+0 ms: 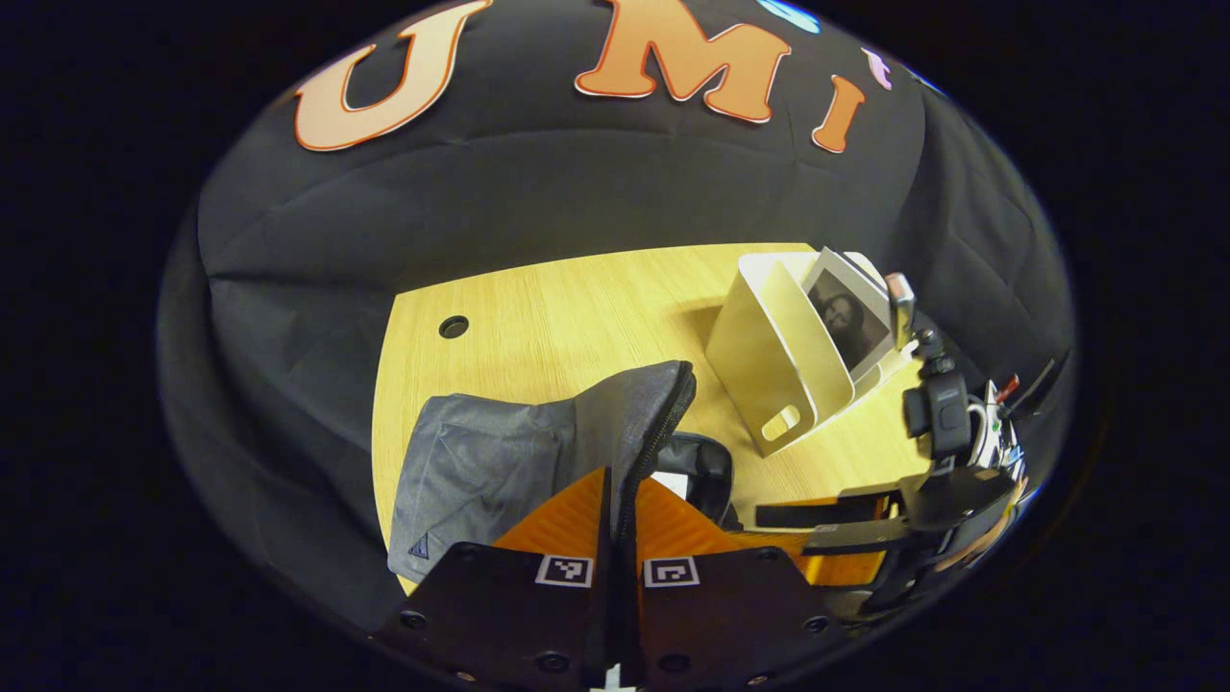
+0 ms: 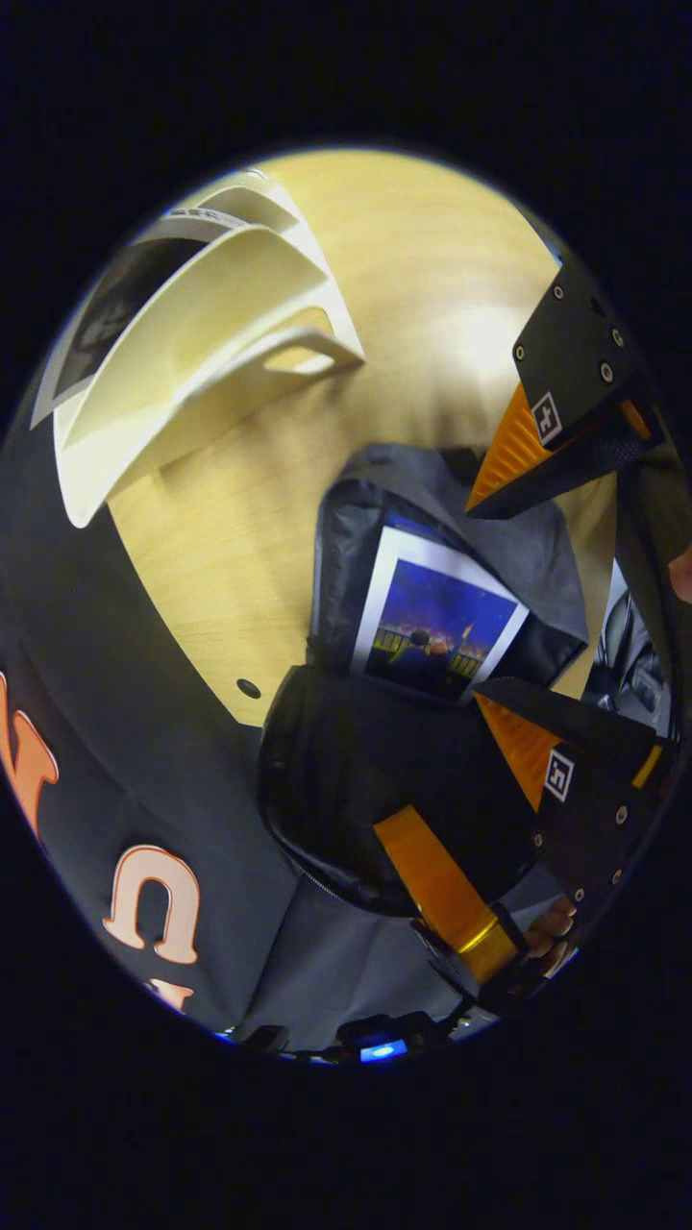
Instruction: Open the schoolbag, grab two books from the bookshelf and put them into the schoolbag.
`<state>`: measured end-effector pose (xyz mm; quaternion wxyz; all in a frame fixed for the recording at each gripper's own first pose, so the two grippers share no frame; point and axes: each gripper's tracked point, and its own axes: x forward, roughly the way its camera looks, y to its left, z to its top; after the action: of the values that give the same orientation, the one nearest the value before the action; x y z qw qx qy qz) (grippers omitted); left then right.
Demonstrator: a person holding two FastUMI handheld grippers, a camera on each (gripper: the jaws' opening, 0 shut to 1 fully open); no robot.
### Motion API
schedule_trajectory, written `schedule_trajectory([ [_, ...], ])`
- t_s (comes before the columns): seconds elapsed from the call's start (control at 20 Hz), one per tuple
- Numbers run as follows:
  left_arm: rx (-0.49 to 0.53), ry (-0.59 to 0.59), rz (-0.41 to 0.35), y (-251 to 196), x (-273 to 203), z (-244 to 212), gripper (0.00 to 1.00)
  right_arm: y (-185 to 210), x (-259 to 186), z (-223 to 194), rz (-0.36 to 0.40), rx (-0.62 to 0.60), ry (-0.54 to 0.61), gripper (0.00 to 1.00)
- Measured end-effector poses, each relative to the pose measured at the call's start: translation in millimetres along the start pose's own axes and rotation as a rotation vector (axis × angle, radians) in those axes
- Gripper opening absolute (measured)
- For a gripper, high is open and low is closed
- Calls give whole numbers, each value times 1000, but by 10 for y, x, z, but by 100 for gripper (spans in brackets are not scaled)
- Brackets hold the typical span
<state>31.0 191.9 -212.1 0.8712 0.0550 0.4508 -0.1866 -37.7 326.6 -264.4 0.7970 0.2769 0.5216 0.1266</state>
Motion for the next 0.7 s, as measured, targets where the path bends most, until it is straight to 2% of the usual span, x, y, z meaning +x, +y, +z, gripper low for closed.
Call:
schedule_trajectory([
  [0.25, 10, 19, -11, -35, 56, -55, 6, -295, -536, 258, -74, -68, -40, 99],
  [0.5, 63, 27, -11, -68, 63, -97, 5, -580, -1050, 609, -152, -112, -58, 99],
  [0.7, 57, 32, -19, -61, 73, -140, 5, -711, -1381, 872, -202, -154, -66, 99],
])
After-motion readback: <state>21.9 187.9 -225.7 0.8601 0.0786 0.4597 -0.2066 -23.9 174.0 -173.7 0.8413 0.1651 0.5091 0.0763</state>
